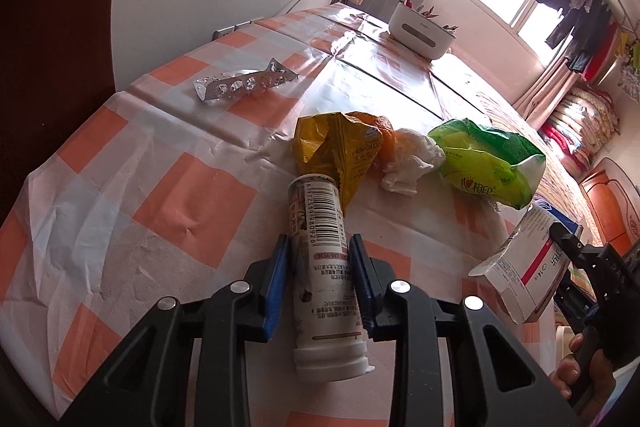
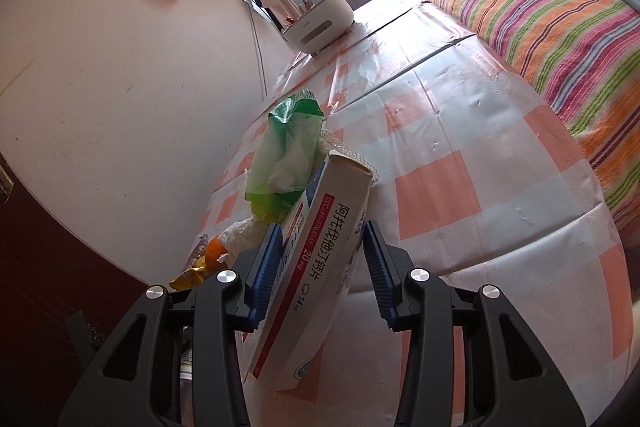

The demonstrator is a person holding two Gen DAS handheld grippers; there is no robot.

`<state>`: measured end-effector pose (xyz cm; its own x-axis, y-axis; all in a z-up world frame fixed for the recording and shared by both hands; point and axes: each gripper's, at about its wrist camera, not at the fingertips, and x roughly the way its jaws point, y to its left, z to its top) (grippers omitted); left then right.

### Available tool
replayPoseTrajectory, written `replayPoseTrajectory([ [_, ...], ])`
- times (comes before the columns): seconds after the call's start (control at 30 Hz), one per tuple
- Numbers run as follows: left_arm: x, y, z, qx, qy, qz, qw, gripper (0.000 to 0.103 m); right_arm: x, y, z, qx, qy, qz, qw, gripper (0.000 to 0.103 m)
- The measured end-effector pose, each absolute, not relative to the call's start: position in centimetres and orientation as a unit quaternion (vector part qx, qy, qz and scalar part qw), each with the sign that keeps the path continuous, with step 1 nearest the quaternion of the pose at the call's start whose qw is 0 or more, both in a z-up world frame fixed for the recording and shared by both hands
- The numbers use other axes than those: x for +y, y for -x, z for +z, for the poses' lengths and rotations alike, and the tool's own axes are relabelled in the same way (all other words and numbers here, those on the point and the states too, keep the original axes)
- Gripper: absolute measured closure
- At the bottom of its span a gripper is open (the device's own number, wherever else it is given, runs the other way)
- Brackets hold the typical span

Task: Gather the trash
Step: 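Lift the bottle and medicine box and carry both over the cream bin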

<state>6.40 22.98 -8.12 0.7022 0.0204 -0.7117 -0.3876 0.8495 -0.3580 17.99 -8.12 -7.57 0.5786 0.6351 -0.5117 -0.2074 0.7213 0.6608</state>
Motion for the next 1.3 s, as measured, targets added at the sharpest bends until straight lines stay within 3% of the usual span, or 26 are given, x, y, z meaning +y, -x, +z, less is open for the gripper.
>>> replayPoseTrajectory([
  [0.83, 20.8, -5.3, -5.8, 0.316, 0.235, 0.06, 0.917, 0.075, -10.1, -16.0, -5.5, 0.34, -0.259, 0.253, 0.868, 0.062],
  [1.3, 19.2, -4.9, -4.9, 0.293, 0.223, 0.023, 0.93, 0.075, -6.6, -11.2, -1.6, 0.225, -0.076, 0.245, 0.94, 0.062],
])
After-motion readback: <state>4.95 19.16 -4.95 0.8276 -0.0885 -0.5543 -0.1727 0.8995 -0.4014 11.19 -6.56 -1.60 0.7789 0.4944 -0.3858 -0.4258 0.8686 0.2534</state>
